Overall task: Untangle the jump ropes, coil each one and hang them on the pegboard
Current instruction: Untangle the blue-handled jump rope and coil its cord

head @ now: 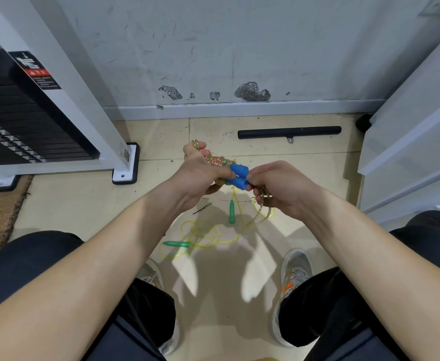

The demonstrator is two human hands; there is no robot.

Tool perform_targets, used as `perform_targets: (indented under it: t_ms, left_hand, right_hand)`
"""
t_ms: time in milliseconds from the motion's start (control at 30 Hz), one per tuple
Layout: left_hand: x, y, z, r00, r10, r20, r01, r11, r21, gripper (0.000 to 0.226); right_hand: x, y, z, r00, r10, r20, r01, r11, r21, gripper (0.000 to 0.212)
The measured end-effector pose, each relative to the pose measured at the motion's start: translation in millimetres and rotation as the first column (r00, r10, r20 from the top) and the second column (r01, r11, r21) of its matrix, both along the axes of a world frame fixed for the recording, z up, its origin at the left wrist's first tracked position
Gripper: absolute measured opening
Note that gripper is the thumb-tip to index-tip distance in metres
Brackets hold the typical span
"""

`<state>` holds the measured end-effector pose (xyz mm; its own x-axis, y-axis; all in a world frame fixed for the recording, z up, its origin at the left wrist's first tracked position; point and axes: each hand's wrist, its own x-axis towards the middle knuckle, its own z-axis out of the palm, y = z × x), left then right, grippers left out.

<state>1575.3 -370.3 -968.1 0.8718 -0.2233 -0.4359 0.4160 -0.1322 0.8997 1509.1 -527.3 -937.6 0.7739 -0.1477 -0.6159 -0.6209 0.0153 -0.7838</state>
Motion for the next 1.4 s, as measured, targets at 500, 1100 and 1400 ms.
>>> perform_targets:
  t_ms: [500, 1100, 1400]
  left_hand:
    - [-15, -14, -7, 0.941, 0.086, 0.327, -0.147, 0.975, 0.167, 0.075]
    - [-12, 3, 2, 0.777, -0.574, 0.26, 0.459, 0.798, 0.391, 0.09]
    - [-4, 20, 17, 0.7, -0.701, 0.136, 0.646, 0.703, 0.298, 0.09]
  right_hand:
    - [-4, 6, -7, 0.995, -0.073, 0.066, 0.081, 0.989, -0.123, 0.007]
    - [5, -15, -1, 0.657, 0.691, 0.303, -0.194, 0.543, -0.817, 0.013]
    - [8, -13, -5, 0.654, 0.672, 0.346, -0.289, 0.645, -0.707, 0.02]
